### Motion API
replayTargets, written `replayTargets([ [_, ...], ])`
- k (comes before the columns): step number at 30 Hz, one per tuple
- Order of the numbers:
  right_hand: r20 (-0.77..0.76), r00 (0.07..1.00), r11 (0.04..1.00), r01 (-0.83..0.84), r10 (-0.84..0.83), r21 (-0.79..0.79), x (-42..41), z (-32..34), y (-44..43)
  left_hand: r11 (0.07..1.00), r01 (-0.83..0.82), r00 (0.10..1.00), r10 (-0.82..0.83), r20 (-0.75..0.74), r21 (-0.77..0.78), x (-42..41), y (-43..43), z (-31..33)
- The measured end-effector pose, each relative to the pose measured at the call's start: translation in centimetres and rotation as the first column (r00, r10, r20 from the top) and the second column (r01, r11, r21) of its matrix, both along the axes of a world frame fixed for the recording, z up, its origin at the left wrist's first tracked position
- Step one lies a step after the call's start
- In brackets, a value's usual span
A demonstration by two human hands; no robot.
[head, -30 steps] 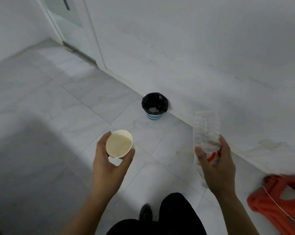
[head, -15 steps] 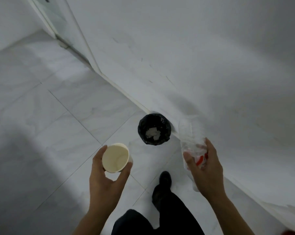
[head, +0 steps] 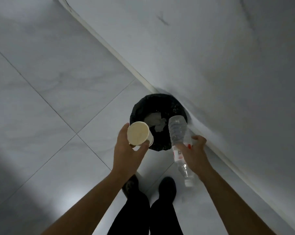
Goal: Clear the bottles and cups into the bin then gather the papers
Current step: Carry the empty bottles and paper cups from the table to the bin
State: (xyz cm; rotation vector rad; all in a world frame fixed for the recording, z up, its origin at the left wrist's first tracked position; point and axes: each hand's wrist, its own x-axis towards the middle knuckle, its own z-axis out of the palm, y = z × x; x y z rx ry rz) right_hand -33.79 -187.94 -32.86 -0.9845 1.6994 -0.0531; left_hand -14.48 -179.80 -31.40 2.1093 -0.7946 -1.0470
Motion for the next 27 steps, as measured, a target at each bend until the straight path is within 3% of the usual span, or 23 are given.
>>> replayTargets([
  [5,0.002,1.000,0.992,0.028,-0.028,0.122,2.4,-12.4,-2.2,0.992,0.012,1.000,-0.012,-0.003,0.122,0.1,-2.6,-11.8],
  [10,-0.017,0.999,0.999,-0.045,0.045,0.017,3.1,-19.0,-2.3,0.978,0.103,0.990,-0.119,0.079,0.181,0.0,-2.8,-18.5],
  [14,0.001,0.992,0.989,-0.129,0.129,-0.075,1.7,-19.2,-1.0,0.952,0.196,0.973,-0.218,0.073,0.234,-0.3,-0.5,-19.3],
  [20,-0.105,0.970,0.953,-0.236,0.220,-0.187,0.0,-10.3,0.0,0.961,0.131,0.977,-0.166,0.131,0.244,0.6,3.2,-10.2],
  [27,-0.093,0.920,0.906,-0.391,0.381,-0.159,-0.2,11.0,6.4,0.969,-0.122,0.991,0.132,-0.032,0.214,0.3,10.9,12.7],
])
